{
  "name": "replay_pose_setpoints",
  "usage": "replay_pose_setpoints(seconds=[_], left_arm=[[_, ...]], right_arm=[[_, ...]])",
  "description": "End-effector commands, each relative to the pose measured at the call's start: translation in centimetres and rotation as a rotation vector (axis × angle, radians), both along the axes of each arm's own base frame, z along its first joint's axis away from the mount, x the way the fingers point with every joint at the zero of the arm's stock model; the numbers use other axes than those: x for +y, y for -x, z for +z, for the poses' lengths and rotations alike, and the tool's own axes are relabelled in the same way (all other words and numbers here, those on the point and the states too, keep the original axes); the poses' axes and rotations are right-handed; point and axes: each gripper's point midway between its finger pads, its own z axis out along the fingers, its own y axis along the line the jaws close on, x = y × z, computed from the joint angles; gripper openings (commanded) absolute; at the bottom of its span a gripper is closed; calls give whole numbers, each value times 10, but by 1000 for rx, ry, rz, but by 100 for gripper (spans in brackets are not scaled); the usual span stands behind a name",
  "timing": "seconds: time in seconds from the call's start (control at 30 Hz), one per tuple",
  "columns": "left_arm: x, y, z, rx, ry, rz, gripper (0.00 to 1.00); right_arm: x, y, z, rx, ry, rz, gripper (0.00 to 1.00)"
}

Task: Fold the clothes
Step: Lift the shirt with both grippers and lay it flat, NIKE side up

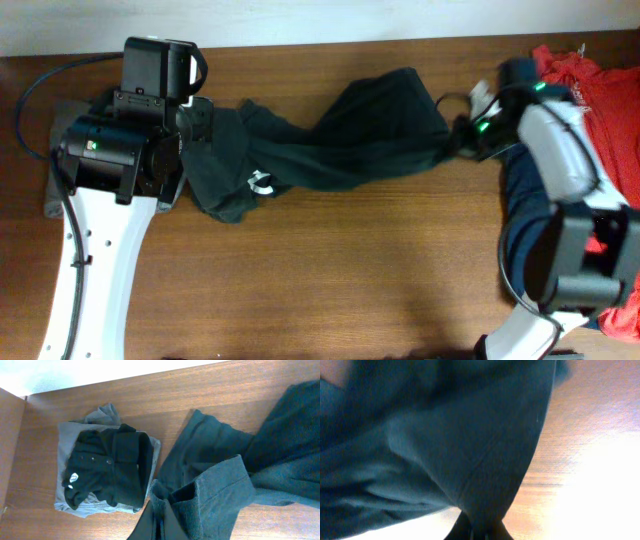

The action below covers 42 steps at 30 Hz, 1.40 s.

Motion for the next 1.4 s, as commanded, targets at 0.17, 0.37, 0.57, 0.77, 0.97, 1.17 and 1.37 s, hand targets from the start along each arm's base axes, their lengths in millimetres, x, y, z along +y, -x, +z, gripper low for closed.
replay_pose_setpoints(seconds=[0.17, 0.37, 0.57, 0.77, 0.97, 1.17, 1.37], left_arm=[[21, 20, 66, -221, -4, 69, 0], [12, 53, 135, -452, 22, -72, 0], [13, 122, 245, -856, 90, -164, 0], [32, 203, 302, -1072, 26, -185, 0], [31, 195, 296, -1035, 1, -186, 1], [24, 130, 269, -895, -47, -160, 1], [-13, -6, 177, -581, -71, -221, 0]], right_arm=[[-44, -20, 180, -405, 79, -86, 4], [-56, -9, 292, -700, 146, -121, 4], [-59, 43, 408, -992, 163, -241, 4], [-49, 101, 462, -1152, 224, -267, 4], [-54, 113, 450, -1093, 241, -325, 4], [-63, 82, 403, -908, 208, -327, 4], [-55, 0, 306, -615, 120, -247, 4]])
